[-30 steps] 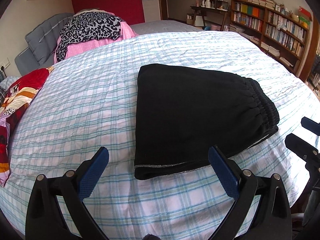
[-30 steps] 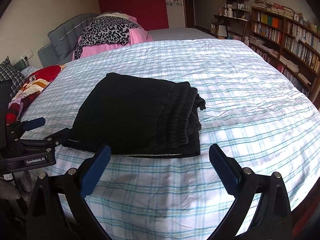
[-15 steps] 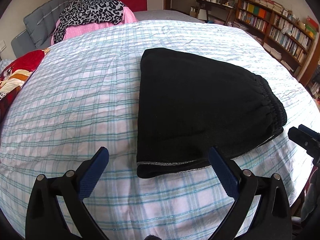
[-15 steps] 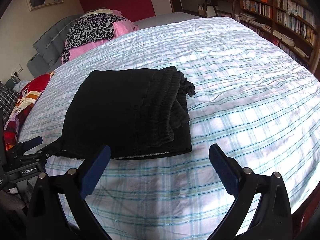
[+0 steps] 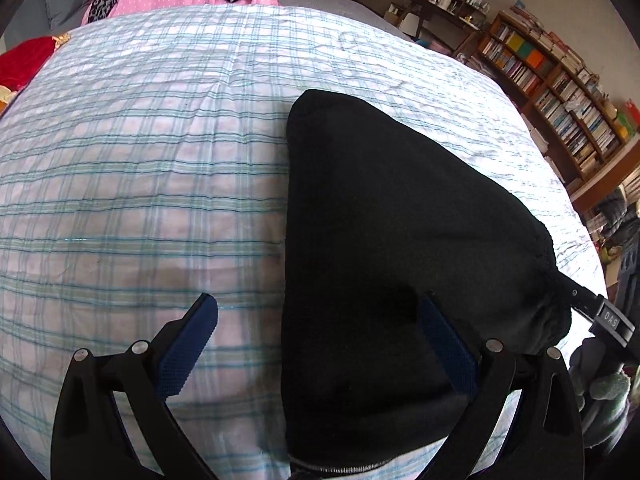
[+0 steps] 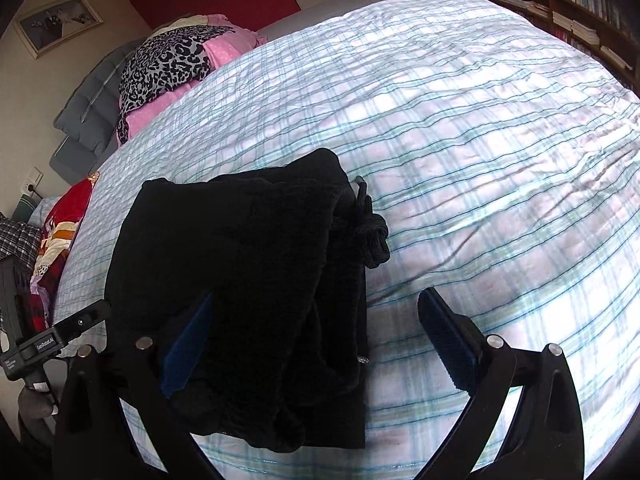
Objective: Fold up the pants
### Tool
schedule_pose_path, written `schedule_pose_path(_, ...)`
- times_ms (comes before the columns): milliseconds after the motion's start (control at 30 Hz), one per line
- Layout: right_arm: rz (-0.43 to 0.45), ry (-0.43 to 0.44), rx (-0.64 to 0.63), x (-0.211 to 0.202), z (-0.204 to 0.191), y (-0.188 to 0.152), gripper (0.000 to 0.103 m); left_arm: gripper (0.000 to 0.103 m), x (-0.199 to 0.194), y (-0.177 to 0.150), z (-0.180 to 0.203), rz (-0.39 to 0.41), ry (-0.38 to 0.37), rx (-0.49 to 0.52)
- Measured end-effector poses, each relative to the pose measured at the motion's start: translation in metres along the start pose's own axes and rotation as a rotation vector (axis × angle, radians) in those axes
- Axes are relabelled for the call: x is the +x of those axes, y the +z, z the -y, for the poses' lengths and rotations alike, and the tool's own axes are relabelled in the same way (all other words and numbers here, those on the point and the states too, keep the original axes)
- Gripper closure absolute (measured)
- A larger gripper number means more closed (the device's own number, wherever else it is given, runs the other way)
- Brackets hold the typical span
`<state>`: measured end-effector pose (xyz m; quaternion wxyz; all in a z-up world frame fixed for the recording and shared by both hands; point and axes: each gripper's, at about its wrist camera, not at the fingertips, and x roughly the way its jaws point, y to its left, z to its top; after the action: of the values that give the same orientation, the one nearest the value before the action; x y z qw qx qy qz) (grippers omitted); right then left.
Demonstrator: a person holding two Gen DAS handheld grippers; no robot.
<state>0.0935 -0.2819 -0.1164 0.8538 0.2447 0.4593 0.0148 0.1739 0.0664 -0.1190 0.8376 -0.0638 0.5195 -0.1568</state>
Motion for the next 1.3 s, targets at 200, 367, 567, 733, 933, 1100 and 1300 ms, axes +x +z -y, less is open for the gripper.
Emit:
schedule_pose_path(200, -0.065, 0.139, 0.033, 0.021, 0.005, 0.004, 0.004, 0.005, 0.032, 0.024, -0.023, -0.072, -0.155, -0.115)
schedule_pose_path(367, -0.103, 0.180, 0.015, 0.034, -0.001, 0.011, 0.017, 0.005, 0.040, 0.033, -0.020, -0.094, -0.226, -0.089)
schedule_pose_path(567, -0.119, 0.213, 0.005, 0.038, -0.002, 0.015, 0.030, 0.008, 0.044, 0.035, -0.012, -0.136, -0.318, -0.057)
schedule_pose_path(733, -0.107, 0.225, -0.022, 0.030, -0.004, 0.016, 0.052, 0.037, 0.043, 0.036, -0.015, -0.164, -0.372, -0.083)
schedule_pose_path(933, -0.051, 0.234, -0.083, 0.006, -0.018, 0.022, 0.062, 0.073, 0.024, 0.042, -0.014, -0.137, -0.389, -0.094)
schedule_pose_path(1100, 0.004, 0.247, -0.116, -0.014, -0.022, 0.037, 0.064, 0.077, 0.009, 0.056, 0.009, -0.094, -0.372, -0.049)
schedule_pose_path(1300, 0.074, 0.226, -0.129, -0.023, -0.010, 0.076, 0.064, 0.078, 0.010, 0.079, 0.030, -0.059, -0.385, -0.023)
